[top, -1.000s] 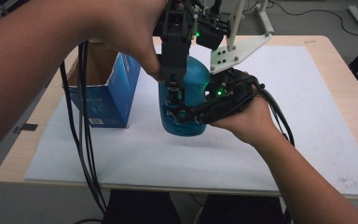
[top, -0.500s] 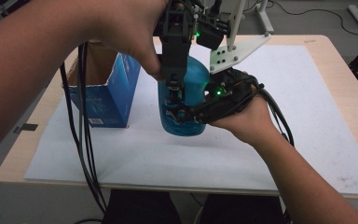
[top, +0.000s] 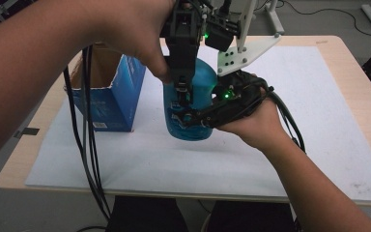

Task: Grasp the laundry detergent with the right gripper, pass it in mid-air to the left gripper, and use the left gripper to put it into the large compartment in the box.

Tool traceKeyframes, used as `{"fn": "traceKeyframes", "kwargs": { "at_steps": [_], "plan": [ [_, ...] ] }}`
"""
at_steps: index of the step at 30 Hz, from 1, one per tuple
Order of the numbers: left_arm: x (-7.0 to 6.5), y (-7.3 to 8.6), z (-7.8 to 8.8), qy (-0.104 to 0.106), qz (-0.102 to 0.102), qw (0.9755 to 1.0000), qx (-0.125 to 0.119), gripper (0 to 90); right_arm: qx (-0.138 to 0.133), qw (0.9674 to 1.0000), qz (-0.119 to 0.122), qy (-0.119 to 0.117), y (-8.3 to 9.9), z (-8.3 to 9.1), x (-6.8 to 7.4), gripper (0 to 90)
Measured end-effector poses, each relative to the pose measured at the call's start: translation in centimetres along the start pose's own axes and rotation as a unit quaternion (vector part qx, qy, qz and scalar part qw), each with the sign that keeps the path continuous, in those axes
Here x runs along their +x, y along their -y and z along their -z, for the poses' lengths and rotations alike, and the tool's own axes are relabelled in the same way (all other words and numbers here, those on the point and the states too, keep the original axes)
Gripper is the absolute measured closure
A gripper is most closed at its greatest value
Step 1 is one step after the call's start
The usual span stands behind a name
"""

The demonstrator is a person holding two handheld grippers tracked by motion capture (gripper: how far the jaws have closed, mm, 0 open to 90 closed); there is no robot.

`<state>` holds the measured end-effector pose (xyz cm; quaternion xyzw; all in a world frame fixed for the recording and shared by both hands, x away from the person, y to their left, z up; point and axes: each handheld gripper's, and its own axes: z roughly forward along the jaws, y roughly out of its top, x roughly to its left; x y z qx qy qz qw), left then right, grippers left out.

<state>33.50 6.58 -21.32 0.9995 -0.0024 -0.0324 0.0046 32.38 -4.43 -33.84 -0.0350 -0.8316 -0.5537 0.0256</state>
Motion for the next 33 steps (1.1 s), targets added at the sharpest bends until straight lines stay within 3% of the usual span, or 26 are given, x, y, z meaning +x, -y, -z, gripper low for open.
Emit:
{"fn": "traceKeyframes", "kwargs": {
  "at_steps": [12,17,19,26,33],
  "plan": [
    [-0.2,-0.1,0.1,0.007,0.007,0.9999,0.004,39.4,-0.005,0.9999,0.003,-0.010,0.1,-0.1,0.0,45.0],
    [-0.1,-0.1,0.0,0.006,0.009,0.9999,0.001,39.4,0.000,0.9997,0.002,-0.023,0.0,0.1,0.2,31.8],
    [0.0,-0.1,0.0,0.007,0.010,0.9999,-0.002,39.4,0.004,0.9998,0.009,-0.019,0.1,0.2,0.3,27.0],
    [0.2,0.3,0.3,0.005,0.018,0.9998,-0.003,39.3,0.021,0.9998,-0.002,0.002,0.3,1.7,0.2,13.5],
    [0.5,0.7,0.5,0.006,0.027,0.9996,-0.001,39.3,0.029,0.9993,0.002,0.024,0.3,3.0,0.1,12.1]
  ]
}}
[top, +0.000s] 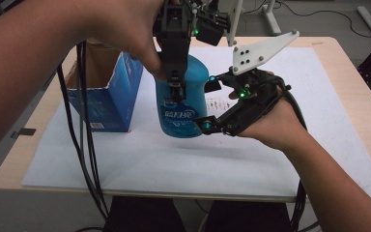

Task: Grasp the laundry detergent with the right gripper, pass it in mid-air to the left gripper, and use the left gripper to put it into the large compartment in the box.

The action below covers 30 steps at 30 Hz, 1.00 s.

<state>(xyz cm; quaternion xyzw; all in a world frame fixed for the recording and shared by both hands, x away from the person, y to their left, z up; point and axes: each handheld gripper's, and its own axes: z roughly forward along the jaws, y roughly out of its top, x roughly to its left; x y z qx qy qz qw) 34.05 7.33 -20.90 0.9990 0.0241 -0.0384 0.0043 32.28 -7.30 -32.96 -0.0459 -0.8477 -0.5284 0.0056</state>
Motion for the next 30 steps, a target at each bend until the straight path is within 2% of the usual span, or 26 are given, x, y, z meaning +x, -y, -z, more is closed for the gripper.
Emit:
{"fn": "traceKeyframes", "kwargs": {
  "at_steps": [4,5,6,8,14,18,20,22,25,26,28,29,30],
  "plan": [
    [0.2,0.3,0.3,0.002,0.010,0.9999,-0.002,39.2,0.003,0.9999,0.004,0.012,-0.1,0.7,-0.1,11.2],
    [0.3,0.4,0.4,0.001,0.011,0.9999,-0.002,39.3,0.005,0.9999,0.005,0.014,-0.2,0.9,-0.1,9.3],
    [0.3,0.5,0.4,0.002,0.015,0.9999,-0.003,39.2,0.007,0.9998,0.005,0.019,-0.3,1.1,-0.1,3.4],
    [0.4,0.7,0.6,0.002,0.020,0.9998,-0.003,39.2,0.016,0.9992,0.010,0.036,-0.5,1.4,-0.1,2.7],
    [0.8,1.6,1.0,0.001,0.040,0.9992,-0.001,39.2,0.039,0.9977,0.025,0.050,-1.3,2.7,-0.2,0.8],
    [1.2,2.3,1.6,-0.001,0.071,0.9975,0.001,39.2,0.094,0.9926,0.047,0.061,-2.0,3.5,-0.4,0.5],
    [1.4,2.7,2.0,-0.004,0.091,0.9959,-0.001,39.1,0.126,0.9878,0.062,0.068,-2.4,4.1,-0.5,0.5],
    [1.6,3.2,2.5,-0.004,0.117,0.9931,-0.003,39.0,0.162,0.9819,0.069,0.070,-2.8,4.6,-0.7,0.4],
    [2.0,3.9,3.4,0.001,0.161,0.9868,-0.010,39.0,0.207,0.9726,0.077,0.073,-3.3,5.4,-0.9,0.5],
    [2.1,4.2,3.7,0.003,0.175,0.9844,-0.012,38.9,0.219,0.9695,0.081,0.075,-3.3,5.6,-1.0,0.5],
    [2.4,4.6,4.3,0.006,0.192,0.9812,-0.012,38.9,0.238,0.9651,0.080,0.075,-3.3,6.1,-1.1,0.5],
    [2.5,5.0,4.8,0.009,0.213,0.9770,-0.016,38.9,0.241,0.9635,0.090,0.074,-3.3,6.2,-1.2,0.5],
    [2.7,5.3,5.2,0.010,0.227,0.9736,-0.018,38.9,0.250,0.9622,0.079,0.075,-3.2,6.5,-1.2,0.5]
  ]
}}
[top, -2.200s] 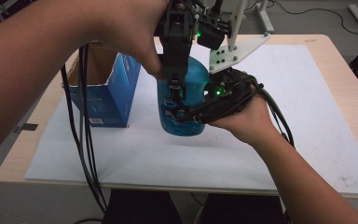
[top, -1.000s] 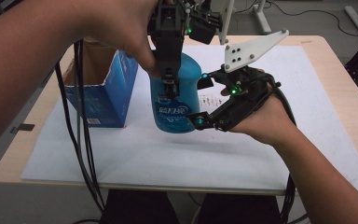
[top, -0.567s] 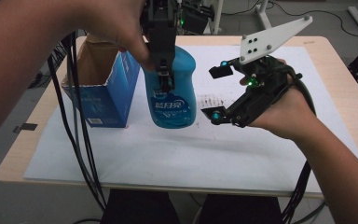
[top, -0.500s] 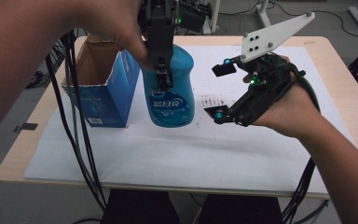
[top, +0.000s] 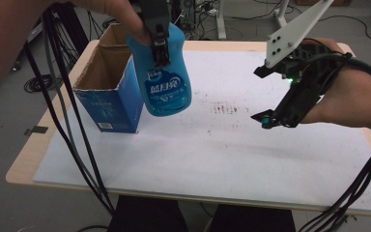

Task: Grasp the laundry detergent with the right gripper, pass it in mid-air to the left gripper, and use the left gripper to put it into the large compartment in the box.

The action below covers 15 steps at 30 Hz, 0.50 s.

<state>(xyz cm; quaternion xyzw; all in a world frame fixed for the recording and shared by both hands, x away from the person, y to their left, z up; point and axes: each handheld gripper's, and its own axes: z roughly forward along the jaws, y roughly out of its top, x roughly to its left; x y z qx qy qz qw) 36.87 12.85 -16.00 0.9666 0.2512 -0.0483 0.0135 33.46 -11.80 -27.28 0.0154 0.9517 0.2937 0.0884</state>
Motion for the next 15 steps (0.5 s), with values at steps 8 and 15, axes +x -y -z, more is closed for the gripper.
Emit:
{"fn": "traceKeyframes", "kwargs": {
  "at_steps": [8,15],
  "plan": [
    [2.4,2.5,3.3,-0.007,0.123,0.9920,-0.028,38.9,0.008,1.0000,0.002,-0.003,0.5,0.6,-0.1,0.5],
    [4.8,4.9,5.7,-0.025,0.238,0.9696,-0.053,38.9,0.007,1.0000,-0.001,-0.006,0.7,0.6,0.0,0.5]
  ]
}}
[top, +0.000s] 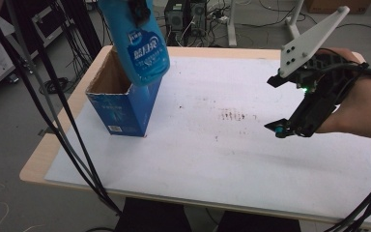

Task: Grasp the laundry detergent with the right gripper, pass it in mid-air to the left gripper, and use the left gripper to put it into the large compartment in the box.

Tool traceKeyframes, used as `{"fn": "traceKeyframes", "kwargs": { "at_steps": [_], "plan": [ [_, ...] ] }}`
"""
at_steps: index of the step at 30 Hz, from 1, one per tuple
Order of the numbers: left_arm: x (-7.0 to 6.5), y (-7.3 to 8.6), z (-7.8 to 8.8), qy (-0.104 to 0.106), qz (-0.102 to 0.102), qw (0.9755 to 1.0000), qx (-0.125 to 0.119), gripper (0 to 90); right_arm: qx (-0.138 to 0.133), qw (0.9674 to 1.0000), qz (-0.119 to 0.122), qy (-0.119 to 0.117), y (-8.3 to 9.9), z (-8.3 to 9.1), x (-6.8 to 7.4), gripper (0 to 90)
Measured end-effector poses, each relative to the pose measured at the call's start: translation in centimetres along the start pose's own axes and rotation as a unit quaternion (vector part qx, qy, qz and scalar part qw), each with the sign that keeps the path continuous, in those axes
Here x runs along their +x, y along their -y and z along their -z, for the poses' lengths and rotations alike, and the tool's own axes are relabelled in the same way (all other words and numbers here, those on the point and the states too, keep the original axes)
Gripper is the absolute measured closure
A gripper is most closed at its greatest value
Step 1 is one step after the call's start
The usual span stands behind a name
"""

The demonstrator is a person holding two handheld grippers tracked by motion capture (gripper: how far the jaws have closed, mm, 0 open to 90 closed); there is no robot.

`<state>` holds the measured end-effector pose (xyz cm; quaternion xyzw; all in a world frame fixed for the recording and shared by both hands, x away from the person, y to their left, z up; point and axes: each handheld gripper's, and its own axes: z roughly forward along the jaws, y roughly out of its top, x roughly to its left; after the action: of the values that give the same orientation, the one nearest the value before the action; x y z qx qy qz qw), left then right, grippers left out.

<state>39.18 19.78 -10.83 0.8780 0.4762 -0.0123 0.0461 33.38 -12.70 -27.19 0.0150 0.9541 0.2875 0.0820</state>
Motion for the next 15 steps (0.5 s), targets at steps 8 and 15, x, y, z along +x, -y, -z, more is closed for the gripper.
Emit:
{"fn": "traceKeyframes", "kwargs": {
  "at_steps": [8,15],
  "plan": [
    [3.8,1.0,0.7,-0.022,0.110,0.9937,0.003,38.8,-0.001,1.0000,-0.002,-0.001,0.5,-0.1,0.0,0.6],
    [5.8,1.1,-0.8,-0.052,0.138,0.9888,0.024,38.8,-0.003,1.0000,-0.009,0.000,0.9,-0.2,-0.1,0.6]
  ]
}}
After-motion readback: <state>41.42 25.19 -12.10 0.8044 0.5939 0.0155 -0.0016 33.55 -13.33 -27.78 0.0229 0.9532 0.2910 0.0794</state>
